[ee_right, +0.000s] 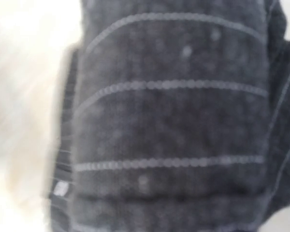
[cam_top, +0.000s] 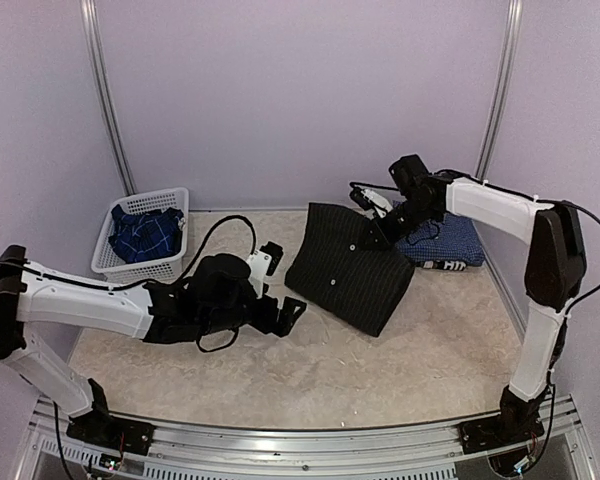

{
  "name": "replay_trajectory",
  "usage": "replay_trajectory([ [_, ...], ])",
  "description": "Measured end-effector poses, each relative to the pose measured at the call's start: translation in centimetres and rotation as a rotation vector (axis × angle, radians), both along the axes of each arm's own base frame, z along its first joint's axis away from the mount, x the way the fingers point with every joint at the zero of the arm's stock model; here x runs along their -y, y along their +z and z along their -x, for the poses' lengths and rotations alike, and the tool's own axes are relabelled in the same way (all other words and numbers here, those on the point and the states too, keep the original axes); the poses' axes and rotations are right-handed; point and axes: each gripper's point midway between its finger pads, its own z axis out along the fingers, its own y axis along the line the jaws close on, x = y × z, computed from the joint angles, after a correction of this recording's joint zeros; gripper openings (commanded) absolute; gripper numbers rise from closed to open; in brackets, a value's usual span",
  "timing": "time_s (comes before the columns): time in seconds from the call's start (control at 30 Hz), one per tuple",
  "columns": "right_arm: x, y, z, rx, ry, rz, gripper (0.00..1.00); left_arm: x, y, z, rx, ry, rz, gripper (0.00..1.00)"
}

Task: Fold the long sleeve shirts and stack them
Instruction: Pick up the square-folded shirt from the center of the board, then turn over the square-folded shirt at the center of the board.

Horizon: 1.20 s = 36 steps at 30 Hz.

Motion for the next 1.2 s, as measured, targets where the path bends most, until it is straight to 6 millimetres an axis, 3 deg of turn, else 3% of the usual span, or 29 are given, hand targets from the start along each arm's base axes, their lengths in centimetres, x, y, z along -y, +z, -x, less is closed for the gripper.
replay_trajectory([
  [0.1,1.7,6.1,-1.7,0.228,-0.126,0.107,0.0,-2.2,4.9,-1.1,0.059,0.081,0.095,0.99],
  [0.17,1.6,9.8,-2.0,0.376,-0.195,0.181,0.0,-4.2,7.1,-2.2,0.08,0.148,0.137,0.99],
  [0.27,0.0,11.6,-1.2,0.519,-0.241,0.289,0.0,-7.3,8.4,-4.0,0.087,0.251,0.16,0.99],
  [0.33,-1.4,10.4,-0.4,0.567,-0.243,0.38,0.0,-9.5,8.4,-5.1,0.079,0.32,0.153,0.99],
  [0.4,-3.1,7.5,0.6,0.592,-0.222,0.491,0.03,-11.7,8.0,-5.8,0.065,0.385,0.135,0.99],
  [0.53,-6.2,-0.9,2.8,0.58,-0.148,0.712,0.06,-14.1,7.5,-6.2,0.045,0.453,0.104,0.99],
  [0.63,-8.3,-7.3,6.0,0.558,-0.055,0.851,0.07,-15.0,7.6,-6.0,0.037,0.472,0.096,0.99],
  [0.7,-9.8,-9.9,8.6,0.549,0.005,0.894,0.09,-15.3,7.9,-5.8,0.039,0.476,0.1,0.99],
  [0.8,-12.8,-10.4,12.3,0.551,0.06,0.879,0.1,-15.6,8.2,-5.6,0.039,0.477,0.101,0.99],
  [0.93,-16.9,-8.3,15.7,0.55,0.075,0.765,0.14,-15.8,8.0,-5.4,0.033,0.478,0.092,0.99],
  [1.0,-18.1,-7.8,16.7,0.537,0.068,0.726,0.13,-15.9,7.8,-5.3,0.03,0.479,0.085,0.99],
  [1.1,-17.9,-8.1,17.0,0.5,0.048,0.716,0.11,-15.9,7.6,-5.3,0.027,0.48,0.08,0.99],
  [1.2,-16.0,-8.6,16.4,0.431,0.023,0.709,0.11,-16.0,7.5,-5.3,0.028,0.485,0.076,0.99],
])
